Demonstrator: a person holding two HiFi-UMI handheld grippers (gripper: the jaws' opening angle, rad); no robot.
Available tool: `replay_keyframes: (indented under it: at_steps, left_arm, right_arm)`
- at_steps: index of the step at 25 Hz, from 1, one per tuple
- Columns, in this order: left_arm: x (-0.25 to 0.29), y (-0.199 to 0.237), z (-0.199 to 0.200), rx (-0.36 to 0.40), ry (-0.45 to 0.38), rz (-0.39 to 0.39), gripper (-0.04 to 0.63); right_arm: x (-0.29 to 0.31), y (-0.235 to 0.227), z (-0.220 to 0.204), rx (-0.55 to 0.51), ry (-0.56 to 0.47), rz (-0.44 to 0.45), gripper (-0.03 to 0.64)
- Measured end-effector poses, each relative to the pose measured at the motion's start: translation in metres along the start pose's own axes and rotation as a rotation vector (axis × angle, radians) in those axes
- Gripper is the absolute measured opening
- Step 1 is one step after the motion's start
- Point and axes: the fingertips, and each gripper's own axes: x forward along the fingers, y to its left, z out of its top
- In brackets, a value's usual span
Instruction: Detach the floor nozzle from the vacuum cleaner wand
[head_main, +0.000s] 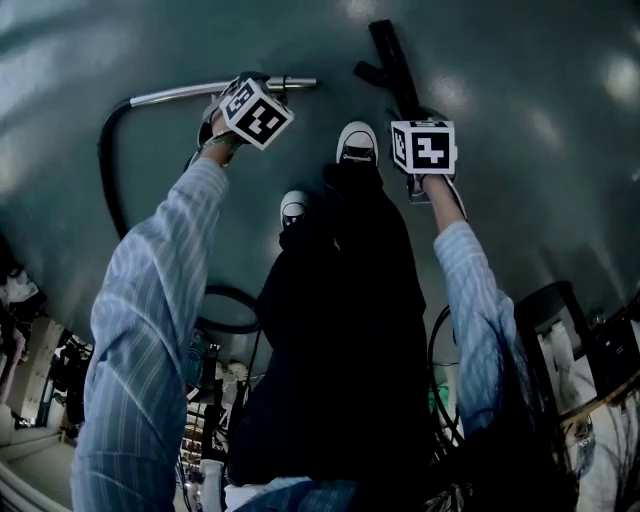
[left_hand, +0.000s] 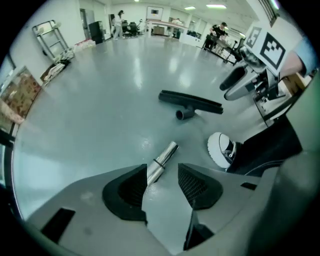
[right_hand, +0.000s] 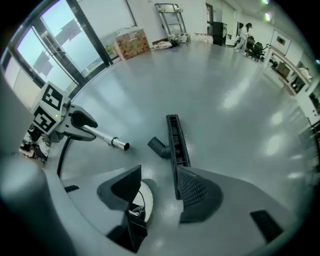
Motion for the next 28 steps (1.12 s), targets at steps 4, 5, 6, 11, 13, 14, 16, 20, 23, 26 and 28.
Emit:
replay_keyframes:
  at_steps: [4,5,6,11,13,14,16,20,23,26,28]
  left_arm:
    - [-0.069,-0.022,0.004,-0.114,-0.097,-0.004,0.190]
    - [-0.082,-0.029,0.006,-0.135,-0.113,-0.013,0.190]
    - [-0.094,-0.037,0.007,-0.151,-0.124,-0.024,0.190]
    - [-0.139,-0.082,0.015,-0.174,-0.134,-0.104,0.184]
    - [-0.163,-0.094,0.019,-0.155,-0.146,-0.116,0.167]
    - [-0.176,-0.096,0.022,-0.149,-0.160,-0.107,0.152]
    - [-0.200,-0.097,0.030,-0.178,-0.205,-0.071,0.066]
    - [-0.249,-0.084,0.047,-0.332,-0.325,-0.016,0.028]
    - [-0.313,-0.092,0.051,-0.409,-0.389,-0.014,0.017]
    - [-0.372,-0.097,0.062,-0.443,-0.471,-0.005,0.015]
    - [-0.408,-0.101,0.064,-0.466,-0.498,0.004,0.015]
  right_arm:
    - [-0.055,0.034,0.008,0.064,-0.044,0.035,0.229]
    - [-0.066,0.041,0.009,0.082,-0.053,0.051,0.229]
    - [-0.075,0.048,0.009,0.097,-0.061,0.064,0.229]
    - [-0.119,0.075,0.018,0.153,-0.072,0.108,0.229]
    - [-0.140,0.087,0.026,0.172,-0.088,0.123,0.227]
    - [-0.151,0.092,0.029,0.181,-0.097,0.134,0.227]
    - [-0.171,0.100,0.031,0.201,-0.114,0.163,0.227]
    - [-0.211,0.104,0.042,0.219,-0.163,0.187,0.211]
    - [-0.263,0.115,0.039,0.251,-0.176,0.191,0.174]
    - [-0.313,0.122,0.044,0.288,-0.197,0.187,0.120]
    - [-0.342,0.130,0.049,0.298,-0.210,0.180,0.096]
